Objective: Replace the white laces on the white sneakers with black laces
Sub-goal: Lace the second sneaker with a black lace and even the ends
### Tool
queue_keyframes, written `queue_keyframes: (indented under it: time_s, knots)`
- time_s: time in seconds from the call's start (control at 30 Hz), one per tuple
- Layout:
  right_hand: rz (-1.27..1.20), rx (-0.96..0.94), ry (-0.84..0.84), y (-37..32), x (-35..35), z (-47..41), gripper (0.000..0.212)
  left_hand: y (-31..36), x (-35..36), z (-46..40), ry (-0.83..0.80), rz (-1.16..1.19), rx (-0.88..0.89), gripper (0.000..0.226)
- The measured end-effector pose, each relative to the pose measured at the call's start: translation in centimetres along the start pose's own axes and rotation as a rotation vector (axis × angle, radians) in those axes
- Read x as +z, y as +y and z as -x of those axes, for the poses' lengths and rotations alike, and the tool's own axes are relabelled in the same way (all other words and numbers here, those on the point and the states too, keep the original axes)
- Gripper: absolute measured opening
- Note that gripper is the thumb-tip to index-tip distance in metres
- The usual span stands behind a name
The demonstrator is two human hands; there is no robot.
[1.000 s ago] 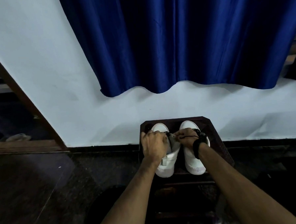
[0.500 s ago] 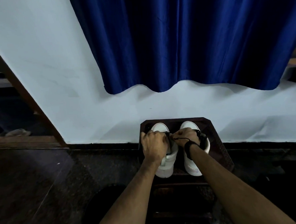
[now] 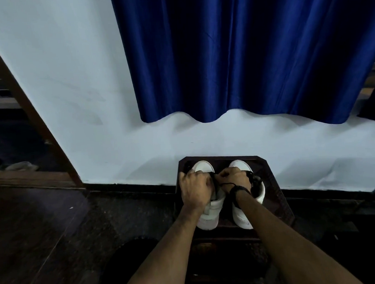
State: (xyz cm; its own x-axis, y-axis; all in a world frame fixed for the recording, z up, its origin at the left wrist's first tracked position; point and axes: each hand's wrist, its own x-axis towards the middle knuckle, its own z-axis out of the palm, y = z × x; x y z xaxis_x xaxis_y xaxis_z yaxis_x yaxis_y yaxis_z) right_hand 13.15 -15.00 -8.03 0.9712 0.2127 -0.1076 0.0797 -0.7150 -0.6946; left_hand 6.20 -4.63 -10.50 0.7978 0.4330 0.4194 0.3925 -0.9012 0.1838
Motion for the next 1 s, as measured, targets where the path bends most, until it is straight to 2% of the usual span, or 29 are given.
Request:
queue_keyframes:
  time_s: [0.13, 0.2, 0.33, 0.43, 0.6, 0.73, 1.0]
  knots:
    - [-0.088, -0.113, -0.077, 1.5, -0.4, -0.7, 0.017, 0.0, -0.2, 0.1, 0.023, 0.030, -0.004, 0.027]
    - [-0.243, -0.159, -0.142, 2.1, -0.8, -0.5, 0.015, 0.1, -0.4, 0.1, 0.039, 0.052, -0.005, 0.032]
    - [-0.403, -0.157, -0.216, 3.1, -1.2, -0.8, 0.013, 0.0, -0.5, 0.2, 0.058, 0.074, -0.004, 0.037]
    - [-0.458, -0.135, -0.265, 3.4, -1.0, -1.4, 0.014, 0.0, -0.4, 0.3, 0.056, 0.086, 0.028, 0.031]
    - [-0.493, -0.110, -0.256, 3.3, -0.7, -1.4, 0.019, 0.2, -0.2, 0.0, 0.056, 0.087, 0.112, 0.011]
    - [-0.485, -0.105, -0.238, 3.5, -0.4, -1.5, 0.019, 0.1, -0.3, 0.0, 0.060, 0.118, 0.146, 0.010]
    - [-0.467, -0.094, -0.203, 2.8, -0.5, -0.7, 0.013, 0.2, 0.1, -0.3, -0.031, 0.043, 0.131, 0.015]
